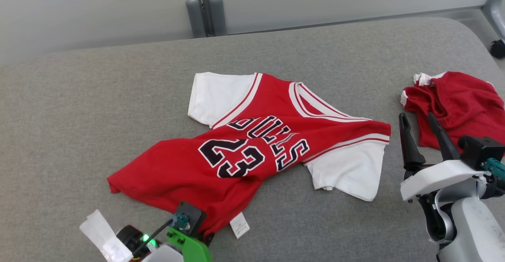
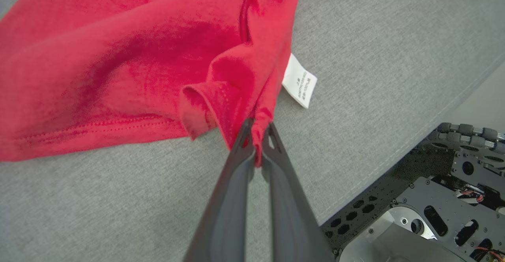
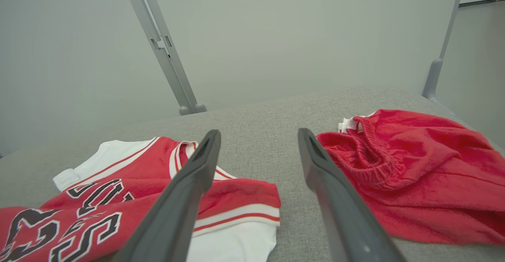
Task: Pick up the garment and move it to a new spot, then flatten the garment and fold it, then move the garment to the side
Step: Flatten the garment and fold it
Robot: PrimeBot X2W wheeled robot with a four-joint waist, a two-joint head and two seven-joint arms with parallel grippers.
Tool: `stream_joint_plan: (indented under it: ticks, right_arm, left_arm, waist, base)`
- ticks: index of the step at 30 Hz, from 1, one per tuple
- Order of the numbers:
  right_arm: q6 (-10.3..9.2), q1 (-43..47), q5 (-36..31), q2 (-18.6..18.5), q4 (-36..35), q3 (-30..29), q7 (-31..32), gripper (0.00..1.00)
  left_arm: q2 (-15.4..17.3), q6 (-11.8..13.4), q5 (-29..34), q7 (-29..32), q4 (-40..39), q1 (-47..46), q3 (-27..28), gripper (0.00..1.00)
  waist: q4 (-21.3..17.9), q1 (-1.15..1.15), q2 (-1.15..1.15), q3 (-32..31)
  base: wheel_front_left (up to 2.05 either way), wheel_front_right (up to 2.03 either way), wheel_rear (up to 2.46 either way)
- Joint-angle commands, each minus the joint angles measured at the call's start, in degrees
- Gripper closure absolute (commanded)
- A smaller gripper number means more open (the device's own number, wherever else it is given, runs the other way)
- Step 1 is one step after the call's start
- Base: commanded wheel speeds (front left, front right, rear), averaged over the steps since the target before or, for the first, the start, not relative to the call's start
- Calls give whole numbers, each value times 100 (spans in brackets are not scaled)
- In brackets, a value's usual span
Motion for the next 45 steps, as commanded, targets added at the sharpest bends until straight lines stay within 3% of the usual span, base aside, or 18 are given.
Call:
stream_joint_plan:
  ticks: [1,5,10,11,12,13,14,18,26,32,38,45]
  right_arm:
    - [0,63,24,-41,-10,-9,36,0]
    - [0,120,32,-74,-41,-35,136,0]
    - [0,163,31,-123,-91,-86,248,0]
    - [0,177,32,-126,-102,-96,271,0]
    - [0,193,29,-130,-107,-111,283,0]
    - [0,214,24,-131,-108,-104,317,0]
    - [0,224,22,-127,-111,-92,332,0]
    - [0,270,3,-100,-125,-94,370,0]
    - [0,383,27,-54,-182,-109,326,0]
    - [0,330,6,-25,-242,-84,307,0]
    - [-1,100,-8,-2,-307,65,308,0]
    - [0,-159,12,42,-263,137,227,0]
  left_arm:
    - [122,-5,-22,92,-97,164,-24,100]
    - [427,137,-63,261,-256,465,22,100]
    - [515,192,-205,179,-66,727,41,100]
    - [513,176,-222,130,-7,746,46,77]
    - [479,149,-253,65,58,752,61,64]
    - [460,123,-280,13,165,777,65,41]
    - [460,101,-268,-31,231,787,53,0]
    - [376,69,-333,-272,273,804,128,0]
    - [642,486,-361,-526,-237,975,520,0]
    - [764,742,-279,-1051,-588,600,1081,0]
    - [645,416,-512,-1260,138,-119,1340,0]
    - [391,-139,-882,-1242,1552,-1095,1459,0]
  waist:
    - [235,0,0,-166]
    - [340,0,0,-210]
    - [420,0,0,-264]
    - [434,0,0,-268]
    - [452,0,0,-275]
    - [470,0,0,-288]
    - [478,0,0,-294]
    - [530,0,0,-341]
    - [553,0,0,-406]
    - [524,0,0,-283]
    - [304,0,0,62]
    - [-24,0,0,486]
  base:
    - [0,0,0]
    - [0,0,0]
    - [0,0,0]
    - [0,0,0]
    - [0,0,0]
    - [0,0,0]
    - [0,0,0]
    - [0,0,0]
    - [0,0,0]
    - [0,0,0]
    - [0,0,0]
    - [0,0,0]
